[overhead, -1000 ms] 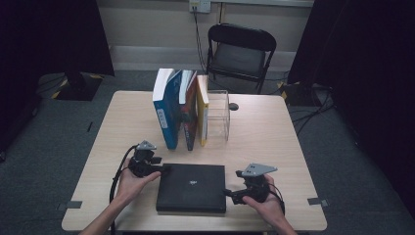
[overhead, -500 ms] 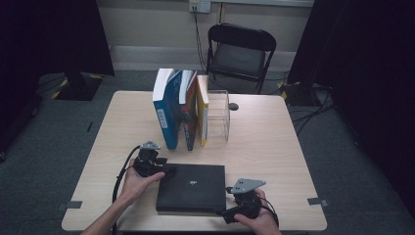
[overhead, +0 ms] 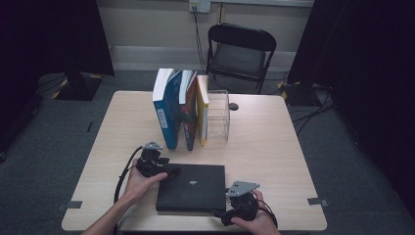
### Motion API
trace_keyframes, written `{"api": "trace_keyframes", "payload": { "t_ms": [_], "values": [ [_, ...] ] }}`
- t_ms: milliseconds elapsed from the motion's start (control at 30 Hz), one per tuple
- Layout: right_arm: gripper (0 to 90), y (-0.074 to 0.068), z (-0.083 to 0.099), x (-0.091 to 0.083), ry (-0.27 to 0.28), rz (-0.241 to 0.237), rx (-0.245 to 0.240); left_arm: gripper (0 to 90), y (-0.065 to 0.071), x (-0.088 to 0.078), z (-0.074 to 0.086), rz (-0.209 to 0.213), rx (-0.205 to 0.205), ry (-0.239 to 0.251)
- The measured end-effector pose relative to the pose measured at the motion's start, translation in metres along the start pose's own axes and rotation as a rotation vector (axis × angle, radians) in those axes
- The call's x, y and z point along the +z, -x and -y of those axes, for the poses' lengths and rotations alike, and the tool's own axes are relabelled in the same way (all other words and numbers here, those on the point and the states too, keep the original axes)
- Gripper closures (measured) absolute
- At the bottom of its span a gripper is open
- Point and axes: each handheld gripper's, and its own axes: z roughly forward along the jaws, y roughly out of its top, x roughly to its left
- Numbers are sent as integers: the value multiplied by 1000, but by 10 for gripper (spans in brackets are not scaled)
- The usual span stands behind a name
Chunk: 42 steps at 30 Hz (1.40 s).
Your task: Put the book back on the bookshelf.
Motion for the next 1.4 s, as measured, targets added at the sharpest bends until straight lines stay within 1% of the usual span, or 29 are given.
{"api": "trace_keyframes", "payload": {
  "t_ms": [33,100,133,167,233,367,500,567,633,700,767,800,833,900,1033,1167,1200,1233,1267,1300,1400],
  "values": [
    [152,1,0,2,-20,-11,-1,291,0,0,0,1,-5,-2],
    [139,3,1,7,-58,-30,-3,293,-1,0,0,14,0,-4],
    [131,3,1,9,-73,-27,-4,294,-2,0,0,21,3,-3],
    [127,2,0,10,-77,-22,-9,297,-4,0,0,34,3,-8],
    [128,3,-1,10,-87,-25,-15,301,-4,-1,0,39,2,-17],
    [128,6,-1,11,-98,-45,-14,301,-2,-1,-1,23,-5,-18],
    [132,7,-2,11,-105,-53,-10,299,1,-3,0,2,-15,-21],
    [136,7,-2,11,-105,-52,-12,299,0,-4,1,6,-9,-25],
    [144,7,-2,11,-106,-53,-13,299,1,-5,1,7,-16,-28],
    [214,9,-1,8,-104,-52,-9,297,1,-8,3,12,-10,-42],
    [295,17,2,4,-92,-49,6,298,1,-11,7,31,-11,-48],
    [304,21,3,1,-87,-38,16,299,1,-13,9,37,-8,-53],
    [307,24,3,0,-84,-15,23,298,3,-15,11,34,-8,-57],
    [316,30,4,-3,-81,17,35,294,8,-17,14,23,-11,-60],
    [322,37,5,-4,-78,45,65,287,14,-22,20,21,-10,-72],
    [367,44,5,-5,-67,83,85,286,22,-30,29,47,9,-97],
    [367,47,4,-5,-63,90,95,286,24,-32,31,48,13,-100],
    [365,49,4,-4,-63,91,107,287,26,-33,34,52,5,-94],
    [363,52,4,-4,-62,93,120,290,27,-35,37,66,8,-102],
    [362,54,4,-3,-56,99,129,305,29,-37,39,71,16,-101],
    [363,58,2,-2,-53,145,150,342,36,-42,45,104,37,-122]
  ]
}}
